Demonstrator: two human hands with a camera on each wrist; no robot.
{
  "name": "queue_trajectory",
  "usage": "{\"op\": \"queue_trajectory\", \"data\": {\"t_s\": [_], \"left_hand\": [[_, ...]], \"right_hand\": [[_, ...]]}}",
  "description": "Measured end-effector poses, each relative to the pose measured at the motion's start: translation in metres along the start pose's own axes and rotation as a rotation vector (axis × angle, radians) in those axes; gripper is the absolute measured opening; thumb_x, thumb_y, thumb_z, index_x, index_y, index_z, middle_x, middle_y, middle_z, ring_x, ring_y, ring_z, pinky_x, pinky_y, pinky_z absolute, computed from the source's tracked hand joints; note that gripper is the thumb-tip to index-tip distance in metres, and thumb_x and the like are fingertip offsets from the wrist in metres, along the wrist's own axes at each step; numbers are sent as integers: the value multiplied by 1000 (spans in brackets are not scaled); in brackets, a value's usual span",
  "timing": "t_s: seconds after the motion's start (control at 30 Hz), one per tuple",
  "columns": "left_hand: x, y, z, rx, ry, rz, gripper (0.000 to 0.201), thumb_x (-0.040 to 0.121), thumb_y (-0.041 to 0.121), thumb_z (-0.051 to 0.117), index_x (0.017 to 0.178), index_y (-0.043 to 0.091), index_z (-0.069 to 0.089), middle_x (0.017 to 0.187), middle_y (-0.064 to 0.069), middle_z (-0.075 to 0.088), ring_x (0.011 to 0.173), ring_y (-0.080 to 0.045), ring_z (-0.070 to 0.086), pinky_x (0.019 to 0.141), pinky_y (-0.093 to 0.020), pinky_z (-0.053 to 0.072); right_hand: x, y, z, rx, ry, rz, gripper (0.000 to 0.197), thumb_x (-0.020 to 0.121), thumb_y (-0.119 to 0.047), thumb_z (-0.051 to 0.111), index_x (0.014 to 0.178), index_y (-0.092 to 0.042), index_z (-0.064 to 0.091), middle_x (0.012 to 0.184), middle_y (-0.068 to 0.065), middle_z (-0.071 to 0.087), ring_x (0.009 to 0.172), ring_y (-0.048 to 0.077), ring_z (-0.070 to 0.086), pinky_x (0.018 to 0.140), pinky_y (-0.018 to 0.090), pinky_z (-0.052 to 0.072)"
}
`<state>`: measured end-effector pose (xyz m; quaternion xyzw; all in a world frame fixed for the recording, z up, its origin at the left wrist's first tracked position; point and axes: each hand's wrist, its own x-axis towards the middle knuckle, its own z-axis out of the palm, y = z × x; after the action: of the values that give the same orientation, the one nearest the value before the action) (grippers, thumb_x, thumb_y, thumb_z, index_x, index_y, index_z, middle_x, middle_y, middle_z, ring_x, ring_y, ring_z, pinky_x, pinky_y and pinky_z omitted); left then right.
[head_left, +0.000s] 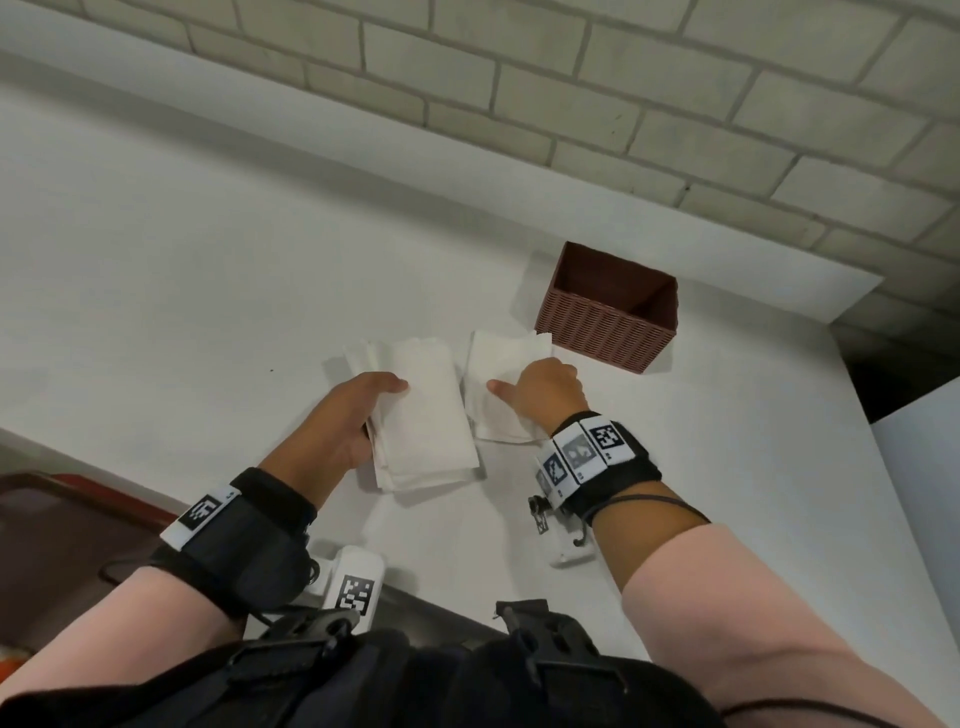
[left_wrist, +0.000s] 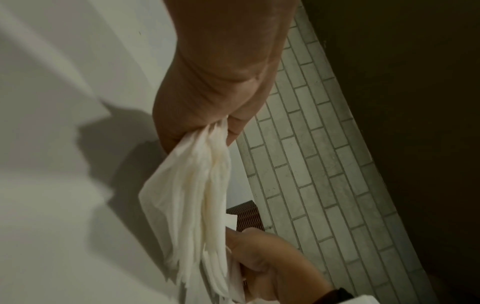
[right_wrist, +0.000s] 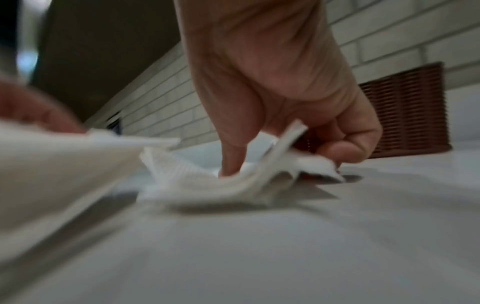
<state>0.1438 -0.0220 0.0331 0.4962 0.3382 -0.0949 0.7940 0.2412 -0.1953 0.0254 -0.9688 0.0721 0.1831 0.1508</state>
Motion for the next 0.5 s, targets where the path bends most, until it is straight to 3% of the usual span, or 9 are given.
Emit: {"op": "queue_trajectory", "data": {"t_s": [0.13, 0.27, 0.37, 0.43, 0.5], "left_hand": [[2, 4, -5, 32, 17, 25, 9, 84, 4, 59, 92, 7, 60, 87, -10, 64, 80, -26, 62, 67, -39, 51], [3, 8, -6, 69, 46, 69, 8, 85, 5, 61, 93, 6, 59, 86, -10, 64, 78, -25, 62, 66, -39, 51], [3, 9, 3, 57, 7, 97, 18, 87, 7, 59, 104, 4, 59, 88, -9, 65, 79, -25, 63, 63, -37, 51], [1, 10, 16, 54, -26, 91, 23, 89, 9, 57, 111, 2, 57, 93, -10, 66, 81, -25, 64, 62, -36, 52], [-2, 13, 33, 54, -79, 82, 28, 89, 8, 54, 115, -1, 58, 103, -13, 67, 86, -28, 66, 64, -36, 54]], "right_hand": [[-1, -3, -4, 39, -37, -57, 65, 83, -51, 60, 124, -2, 51, 131, 19, 53, 122, 35, 48, 99, 40, 42], [-8, 5, -23, 196, 6, -116, 39, 83, -15, 64, 116, 3, 56, 121, 18, 62, 110, 33, 60, 83, 31, 48], [-20, 6, -55, 438, 41, -184, 45, 80, -6, 69, 122, 3, 55, 121, 17, 63, 111, 31, 60, 86, 34, 50], [-37, 1, -73, 743, -76, -256, 52, 78, -6, 73, 127, -1, 54, 123, 13, 63, 113, 28, 60, 88, 34, 50], [-52, -4, -83, 874, -223, -277, 53, 78, -9, 74, 127, -2, 55, 123, 11, 64, 111, 26, 62, 89, 35, 52]]}}
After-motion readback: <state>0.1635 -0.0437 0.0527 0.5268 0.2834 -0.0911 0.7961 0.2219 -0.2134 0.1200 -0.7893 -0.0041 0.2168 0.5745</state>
